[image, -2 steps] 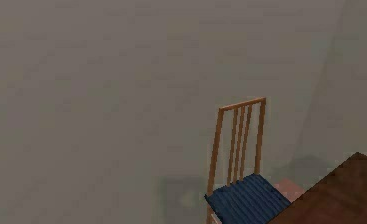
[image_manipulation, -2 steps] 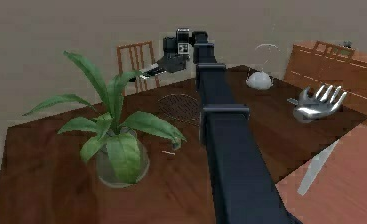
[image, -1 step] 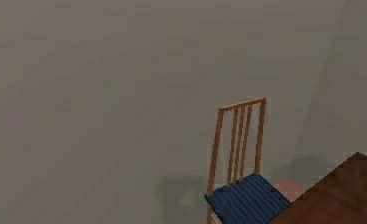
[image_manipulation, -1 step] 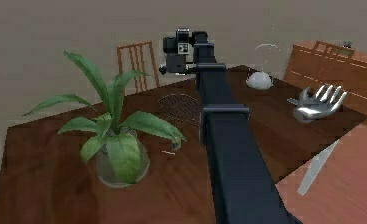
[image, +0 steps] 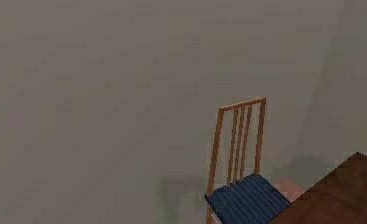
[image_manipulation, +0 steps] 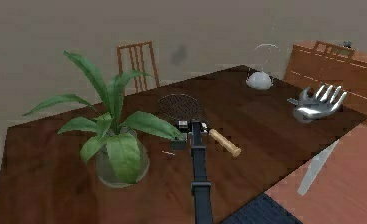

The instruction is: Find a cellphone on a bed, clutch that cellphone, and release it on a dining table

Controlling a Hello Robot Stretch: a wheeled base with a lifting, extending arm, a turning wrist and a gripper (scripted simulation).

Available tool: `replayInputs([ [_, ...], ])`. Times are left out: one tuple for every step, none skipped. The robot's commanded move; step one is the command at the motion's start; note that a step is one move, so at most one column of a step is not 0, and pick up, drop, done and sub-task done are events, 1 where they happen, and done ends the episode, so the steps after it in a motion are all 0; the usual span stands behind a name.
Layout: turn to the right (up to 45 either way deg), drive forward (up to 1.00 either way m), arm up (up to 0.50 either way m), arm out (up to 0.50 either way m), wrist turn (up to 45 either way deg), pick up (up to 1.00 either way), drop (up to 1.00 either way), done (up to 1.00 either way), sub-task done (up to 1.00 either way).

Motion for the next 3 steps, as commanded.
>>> replayInputs([
  [0.0, 0.00, 0.00, 0.00, 0.0, 0.00, 1.00, 0.00, 0.00],
  [0.0, 0.00, 0.10, 0.00, 0.0, 0.00, 0.00, 0.00, 0.00],
  [0.0, 0.00, 0.00, -0.08, 0.0, 0.00, 0.00, 0.00, 0.00],
])
